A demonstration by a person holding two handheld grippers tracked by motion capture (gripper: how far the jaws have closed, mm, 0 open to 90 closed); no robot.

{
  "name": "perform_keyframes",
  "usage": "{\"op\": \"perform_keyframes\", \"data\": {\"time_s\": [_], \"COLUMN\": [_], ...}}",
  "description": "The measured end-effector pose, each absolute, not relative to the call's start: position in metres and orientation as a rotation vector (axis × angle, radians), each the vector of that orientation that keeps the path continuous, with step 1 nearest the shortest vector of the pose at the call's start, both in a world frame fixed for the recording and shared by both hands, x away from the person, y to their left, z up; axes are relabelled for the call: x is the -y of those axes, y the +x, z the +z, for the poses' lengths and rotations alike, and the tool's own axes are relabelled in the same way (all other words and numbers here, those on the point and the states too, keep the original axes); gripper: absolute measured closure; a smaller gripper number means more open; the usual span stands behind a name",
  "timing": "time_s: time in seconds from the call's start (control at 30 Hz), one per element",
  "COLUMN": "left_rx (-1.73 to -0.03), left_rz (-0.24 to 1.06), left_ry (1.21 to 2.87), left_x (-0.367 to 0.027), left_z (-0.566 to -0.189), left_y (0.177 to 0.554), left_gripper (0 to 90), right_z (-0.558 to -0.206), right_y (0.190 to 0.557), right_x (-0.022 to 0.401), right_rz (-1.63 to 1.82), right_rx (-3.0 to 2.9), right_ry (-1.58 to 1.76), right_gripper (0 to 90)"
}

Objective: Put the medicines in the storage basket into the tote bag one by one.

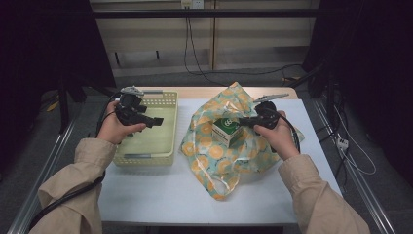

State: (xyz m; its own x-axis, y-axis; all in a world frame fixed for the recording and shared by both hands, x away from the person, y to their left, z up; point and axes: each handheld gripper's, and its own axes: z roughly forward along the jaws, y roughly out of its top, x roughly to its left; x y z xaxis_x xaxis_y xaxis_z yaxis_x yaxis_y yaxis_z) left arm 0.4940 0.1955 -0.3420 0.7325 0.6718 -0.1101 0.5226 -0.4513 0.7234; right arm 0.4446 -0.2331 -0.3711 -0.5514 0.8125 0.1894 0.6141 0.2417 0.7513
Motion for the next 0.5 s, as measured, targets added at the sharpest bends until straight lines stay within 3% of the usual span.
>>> {"op": "perform_keyframes", "data": {"time_s": [0.5], "left_rx": [-1.010], "left_rz": [0.300], "left_ry": [2.132], "left_x": [-0.228], "left_z": [-0.345], "left_y": [0.506], "left_gripper": [9.7], "right_z": [-0.371], "right_y": [0.444], "right_x": [0.235], "right_rz": [1.203], "right_rx": [-2.272], "right_ry": [1.344], "right_gripper": [90.0]}}
